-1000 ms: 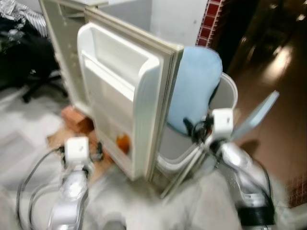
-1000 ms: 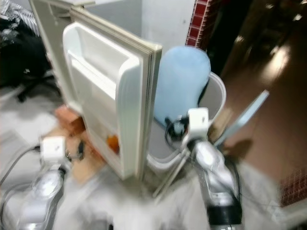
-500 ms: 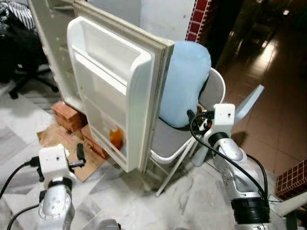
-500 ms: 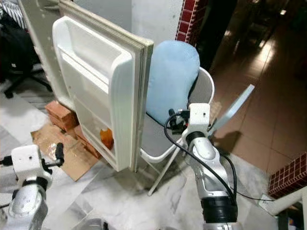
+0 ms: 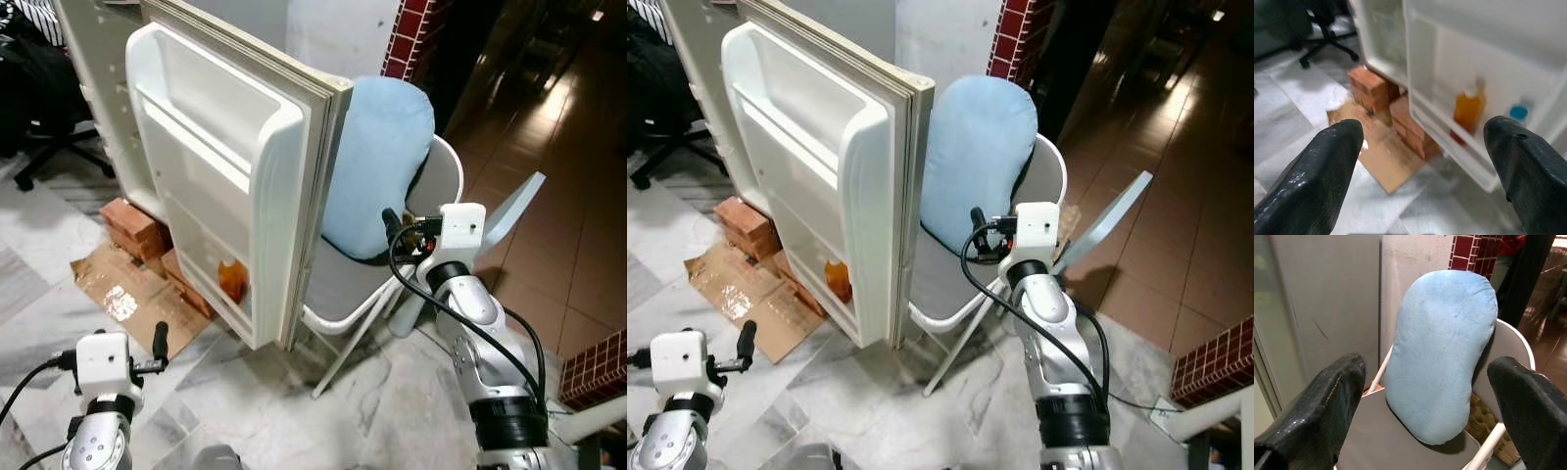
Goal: Restocking fridge
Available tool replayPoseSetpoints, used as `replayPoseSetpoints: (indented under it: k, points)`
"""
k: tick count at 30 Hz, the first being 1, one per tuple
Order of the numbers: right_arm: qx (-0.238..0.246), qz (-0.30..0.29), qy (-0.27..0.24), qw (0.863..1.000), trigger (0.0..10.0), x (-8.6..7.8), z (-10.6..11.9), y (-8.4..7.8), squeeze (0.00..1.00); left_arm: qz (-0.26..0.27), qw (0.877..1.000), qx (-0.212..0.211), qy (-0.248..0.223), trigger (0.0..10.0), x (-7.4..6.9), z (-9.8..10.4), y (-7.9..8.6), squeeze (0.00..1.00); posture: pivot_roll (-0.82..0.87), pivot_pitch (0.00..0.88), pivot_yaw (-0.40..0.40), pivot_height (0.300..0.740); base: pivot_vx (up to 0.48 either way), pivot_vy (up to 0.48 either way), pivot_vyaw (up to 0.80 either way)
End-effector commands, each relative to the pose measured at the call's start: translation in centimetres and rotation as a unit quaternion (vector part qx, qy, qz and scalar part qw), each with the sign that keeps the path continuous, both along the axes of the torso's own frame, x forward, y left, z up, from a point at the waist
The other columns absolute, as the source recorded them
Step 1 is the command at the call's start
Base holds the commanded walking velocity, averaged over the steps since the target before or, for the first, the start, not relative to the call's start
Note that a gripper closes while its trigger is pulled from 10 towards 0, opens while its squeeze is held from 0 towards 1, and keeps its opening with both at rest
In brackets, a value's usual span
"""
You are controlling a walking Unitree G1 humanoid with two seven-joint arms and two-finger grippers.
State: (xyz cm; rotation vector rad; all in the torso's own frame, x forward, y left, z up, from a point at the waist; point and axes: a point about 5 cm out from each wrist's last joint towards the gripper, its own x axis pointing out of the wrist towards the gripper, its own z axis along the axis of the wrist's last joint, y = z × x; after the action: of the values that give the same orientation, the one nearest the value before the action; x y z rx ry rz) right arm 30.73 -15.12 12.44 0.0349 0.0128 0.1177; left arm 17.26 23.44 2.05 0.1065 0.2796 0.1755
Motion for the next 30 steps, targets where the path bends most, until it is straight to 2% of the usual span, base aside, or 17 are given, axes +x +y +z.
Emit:
replayPoseSetpoints:
  k: [1, 5, 14, 25, 30]
  points:
    - [0.0, -0.009, -0.004, 1.0, 10.0, 0.2, 0.1, -0.6, 0.0, -0.01, 1.0, -0.012, 0.017, 10.0, -0.3, -1.2, -0.6, 0.0, 0.12, 0.0, -0.135, 0.74, 0.0, 0.0, 0.0]
    - [0.005, -0.001, -0.012, 1.0, 10.0, 0.6, 0.4, -0.1, 0.0, 0.001, 0.998, -0.045, 0.04, 10.0, -0.9, -2.8, -0.9, 0.0, 0.12, 0.0, -0.144, 0.74, 0.0, 0.0, 0.0]
    - [0.016, 0.01, -0.014, 1.0, 10.0, 1.1, 0.7, 0.0, 0.0, -0.009, 0.997, -0.061, 0.038, 10.0, -0.7, -4.0, -1.3, 0.0, 0.11, 0.0, -0.154, 0.74, 0.0, 0.0, 0.0]
    - [0.021, 0.024, -0.018, 0.999, 10.0, 1.3, 1.1, 0.3, 0.0, -0.009, 0.997, -0.068, 0.035, 10.0, -0.8, -4.6, -1.4, 0.0, 0.1, 0.0, -0.151, 0.74, 0.4, 0.0, 0.0]
    - [0.023, 0.037, 0.002, 0.999, 10.0, 2.0, 1.0, 1.3, 0.0, -0.009, 0.997, -0.067, 0.035, 10.0, -0.8, -4.7, -1.2, 0.0, 0.1, 0.0, -0.148, 0.74, 0.436, 0.0, 0.0]
